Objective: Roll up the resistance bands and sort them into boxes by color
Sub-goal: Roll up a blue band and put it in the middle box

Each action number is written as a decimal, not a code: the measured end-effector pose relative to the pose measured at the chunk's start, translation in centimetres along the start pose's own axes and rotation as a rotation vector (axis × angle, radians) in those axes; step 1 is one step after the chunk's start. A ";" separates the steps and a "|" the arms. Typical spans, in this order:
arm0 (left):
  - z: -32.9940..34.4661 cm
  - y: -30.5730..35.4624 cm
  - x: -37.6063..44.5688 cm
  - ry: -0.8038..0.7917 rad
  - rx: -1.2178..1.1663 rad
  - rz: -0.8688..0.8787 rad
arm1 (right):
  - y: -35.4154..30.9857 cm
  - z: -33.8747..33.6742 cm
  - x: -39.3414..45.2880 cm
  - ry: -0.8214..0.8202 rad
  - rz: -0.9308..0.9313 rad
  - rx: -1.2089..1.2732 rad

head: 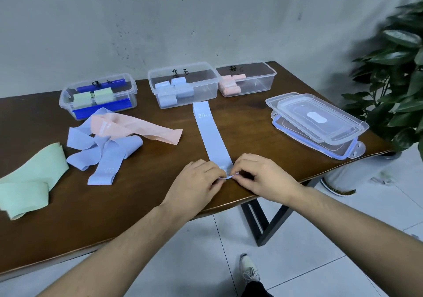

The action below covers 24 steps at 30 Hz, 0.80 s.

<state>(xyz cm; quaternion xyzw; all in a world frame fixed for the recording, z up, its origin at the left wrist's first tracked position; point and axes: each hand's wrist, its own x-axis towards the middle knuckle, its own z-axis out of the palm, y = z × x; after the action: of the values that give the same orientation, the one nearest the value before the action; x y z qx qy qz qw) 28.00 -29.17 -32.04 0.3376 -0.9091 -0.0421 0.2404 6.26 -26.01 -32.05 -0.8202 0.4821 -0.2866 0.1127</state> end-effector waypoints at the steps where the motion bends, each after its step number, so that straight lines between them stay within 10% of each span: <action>1: 0.0 0.0 -0.1 -0.002 -0.025 -0.015 | -0.1 -0.1 0.0 -0.019 0.048 0.049; 24: -0.3 0.1 0.1 0.018 -0.063 -0.077 | -0.8 -0.4 0.3 -0.064 0.052 -0.081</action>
<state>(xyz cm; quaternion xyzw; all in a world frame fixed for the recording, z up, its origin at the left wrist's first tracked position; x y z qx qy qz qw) 28.02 -29.10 -31.75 0.3651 -0.8914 -0.0771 0.2573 6.71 -25.80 -31.21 -0.8201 0.5105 -0.2373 0.1022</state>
